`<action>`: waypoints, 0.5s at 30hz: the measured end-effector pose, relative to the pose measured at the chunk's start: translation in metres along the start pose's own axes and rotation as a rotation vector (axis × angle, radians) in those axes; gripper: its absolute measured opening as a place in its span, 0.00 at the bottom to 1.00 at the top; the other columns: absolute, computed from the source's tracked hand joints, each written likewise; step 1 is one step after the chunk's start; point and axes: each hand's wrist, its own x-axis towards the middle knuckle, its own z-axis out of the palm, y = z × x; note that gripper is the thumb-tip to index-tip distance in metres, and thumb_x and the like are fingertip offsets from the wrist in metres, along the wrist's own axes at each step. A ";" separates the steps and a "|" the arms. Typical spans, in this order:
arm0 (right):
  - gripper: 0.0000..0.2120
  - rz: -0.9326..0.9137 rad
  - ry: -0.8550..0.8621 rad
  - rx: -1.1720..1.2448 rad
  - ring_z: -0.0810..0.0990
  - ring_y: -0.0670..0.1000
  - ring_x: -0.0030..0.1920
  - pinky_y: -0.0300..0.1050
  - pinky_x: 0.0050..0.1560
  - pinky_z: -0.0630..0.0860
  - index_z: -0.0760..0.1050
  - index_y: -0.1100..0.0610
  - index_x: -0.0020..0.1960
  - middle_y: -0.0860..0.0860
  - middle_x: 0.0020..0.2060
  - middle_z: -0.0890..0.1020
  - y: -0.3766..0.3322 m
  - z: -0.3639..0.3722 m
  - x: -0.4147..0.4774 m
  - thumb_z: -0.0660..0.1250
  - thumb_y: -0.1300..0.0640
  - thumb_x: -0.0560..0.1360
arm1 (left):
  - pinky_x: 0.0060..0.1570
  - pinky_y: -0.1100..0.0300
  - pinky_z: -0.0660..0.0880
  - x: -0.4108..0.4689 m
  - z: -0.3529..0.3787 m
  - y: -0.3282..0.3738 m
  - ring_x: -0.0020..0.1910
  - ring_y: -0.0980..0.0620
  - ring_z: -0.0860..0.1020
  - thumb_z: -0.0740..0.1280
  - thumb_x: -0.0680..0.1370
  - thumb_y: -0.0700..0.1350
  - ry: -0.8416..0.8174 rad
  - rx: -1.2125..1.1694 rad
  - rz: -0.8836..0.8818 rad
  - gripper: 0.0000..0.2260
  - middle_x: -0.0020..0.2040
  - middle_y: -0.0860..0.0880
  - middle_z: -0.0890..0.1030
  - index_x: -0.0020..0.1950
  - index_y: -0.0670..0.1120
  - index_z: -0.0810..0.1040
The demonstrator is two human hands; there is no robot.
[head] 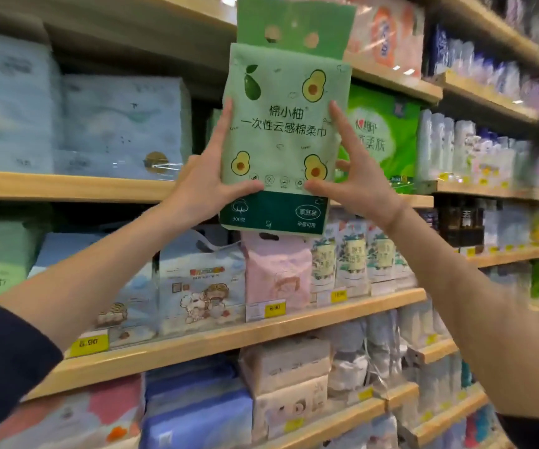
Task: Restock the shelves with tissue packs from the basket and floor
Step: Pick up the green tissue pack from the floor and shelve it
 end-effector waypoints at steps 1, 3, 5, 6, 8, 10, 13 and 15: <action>0.49 -0.027 0.002 0.015 0.67 0.39 0.67 0.53 0.66 0.72 0.47 0.44 0.76 0.31 0.66 0.59 0.007 -0.002 0.011 0.74 0.63 0.67 | 0.63 0.51 0.73 0.008 0.001 0.000 0.61 0.56 0.73 0.74 0.69 0.48 0.025 0.034 0.004 0.49 0.68 0.59 0.66 0.77 0.56 0.40; 0.49 -0.083 0.011 0.040 0.66 0.40 0.68 0.52 0.66 0.72 0.47 0.45 0.76 0.37 0.69 0.60 0.021 -0.006 0.031 0.74 0.63 0.67 | 0.63 0.52 0.73 0.024 0.003 -0.001 0.62 0.52 0.75 0.74 0.69 0.50 0.076 0.102 0.002 0.49 0.71 0.55 0.68 0.77 0.57 0.40; 0.49 -0.138 0.002 0.055 0.66 0.35 0.65 0.48 0.65 0.73 0.47 0.46 0.76 0.35 0.68 0.60 0.033 -0.010 0.052 0.74 0.63 0.67 | 0.64 0.51 0.73 0.039 0.006 -0.001 0.64 0.53 0.74 0.74 0.70 0.50 0.111 0.120 0.007 0.49 0.72 0.53 0.67 0.76 0.57 0.40; 0.49 -0.165 -0.005 0.061 0.66 0.34 0.65 0.47 0.65 0.73 0.47 0.46 0.76 0.32 0.66 0.59 0.039 -0.013 0.062 0.74 0.63 0.67 | 0.64 0.51 0.72 0.046 0.008 -0.001 0.65 0.54 0.73 0.74 0.70 0.49 0.125 0.124 0.008 0.49 0.73 0.53 0.66 0.76 0.57 0.40; 0.49 -0.212 -0.008 0.071 0.65 0.40 0.69 0.48 0.66 0.72 0.47 0.46 0.76 0.30 0.65 0.59 0.051 -0.017 0.079 0.74 0.62 0.67 | 0.65 0.53 0.72 0.058 0.013 -0.001 0.65 0.55 0.73 0.74 0.70 0.49 0.161 0.164 0.003 0.49 0.74 0.53 0.65 0.77 0.55 0.40; 0.49 -0.257 -0.012 0.079 0.63 0.43 0.71 0.49 0.67 0.71 0.46 0.46 0.76 0.33 0.67 0.59 0.061 -0.018 0.094 0.74 0.62 0.67 | 0.65 0.53 0.72 0.069 0.018 -0.001 0.66 0.54 0.72 0.74 0.71 0.49 0.189 0.205 0.005 0.49 0.75 0.52 0.64 0.77 0.54 0.39; 0.50 -0.321 -0.006 0.084 0.63 0.49 0.73 0.58 0.67 0.70 0.45 0.45 0.76 0.37 0.69 0.59 0.074 -0.014 0.111 0.74 0.61 0.66 | 0.65 0.50 0.72 0.080 0.025 -0.004 0.67 0.53 0.72 0.72 0.72 0.46 0.205 0.214 0.002 0.49 0.76 0.50 0.62 0.76 0.51 0.36; 0.50 -0.372 0.012 0.077 0.63 0.51 0.73 0.62 0.64 0.71 0.45 0.47 0.76 0.38 0.70 0.59 0.083 -0.010 0.120 0.73 0.59 0.66 | 0.65 0.49 0.71 0.086 0.029 -0.010 0.67 0.53 0.72 0.72 0.73 0.45 0.215 0.229 -0.005 0.49 0.75 0.49 0.63 0.76 0.50 0.35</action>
